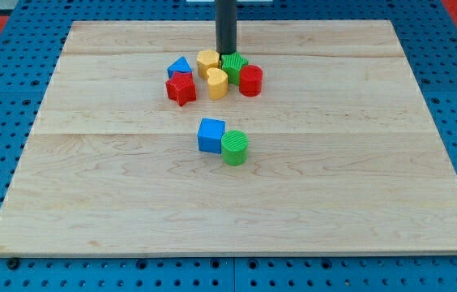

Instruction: Separate the blue cube from the green circle

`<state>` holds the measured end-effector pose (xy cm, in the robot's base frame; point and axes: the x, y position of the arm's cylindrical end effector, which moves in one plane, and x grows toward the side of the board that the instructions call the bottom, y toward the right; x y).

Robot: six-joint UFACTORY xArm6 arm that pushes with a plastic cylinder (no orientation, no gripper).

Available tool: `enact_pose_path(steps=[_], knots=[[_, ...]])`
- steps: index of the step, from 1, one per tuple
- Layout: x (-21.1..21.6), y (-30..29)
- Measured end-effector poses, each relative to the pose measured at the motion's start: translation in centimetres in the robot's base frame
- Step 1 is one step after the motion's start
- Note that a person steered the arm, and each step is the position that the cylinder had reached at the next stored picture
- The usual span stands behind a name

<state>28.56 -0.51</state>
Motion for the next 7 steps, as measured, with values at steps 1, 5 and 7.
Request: enact_pose_path(steps=[1,5,7], knots=[[0.0,0.0],[-1.2,13.2],[10.0,13.7]])
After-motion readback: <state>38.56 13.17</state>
